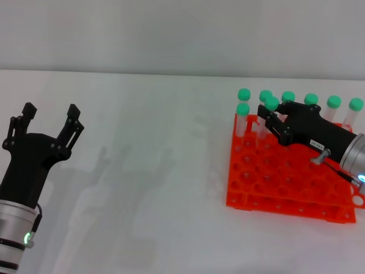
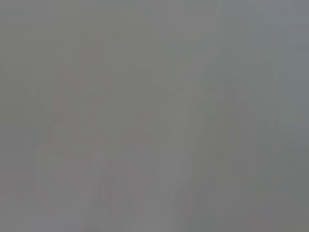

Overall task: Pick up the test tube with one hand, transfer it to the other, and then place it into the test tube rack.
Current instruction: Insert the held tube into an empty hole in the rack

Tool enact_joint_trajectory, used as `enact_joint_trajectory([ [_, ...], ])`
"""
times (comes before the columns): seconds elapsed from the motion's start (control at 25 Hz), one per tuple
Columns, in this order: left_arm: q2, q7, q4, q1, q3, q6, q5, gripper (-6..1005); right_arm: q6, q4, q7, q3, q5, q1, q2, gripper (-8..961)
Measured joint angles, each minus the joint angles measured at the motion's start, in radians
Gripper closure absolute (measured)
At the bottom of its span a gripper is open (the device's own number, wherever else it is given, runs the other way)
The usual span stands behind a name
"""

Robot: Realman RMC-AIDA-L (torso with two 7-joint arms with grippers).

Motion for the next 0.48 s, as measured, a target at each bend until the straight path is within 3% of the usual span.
enact_joint_trajectory([
  [0.48, 0.0, -0.001, 0.0, -0.002, 0.0, 0.0, 0.0, 106, -0.017, -0.003, 0.014, -0.005, -0.002, 0.006, 0.0, 719],
])
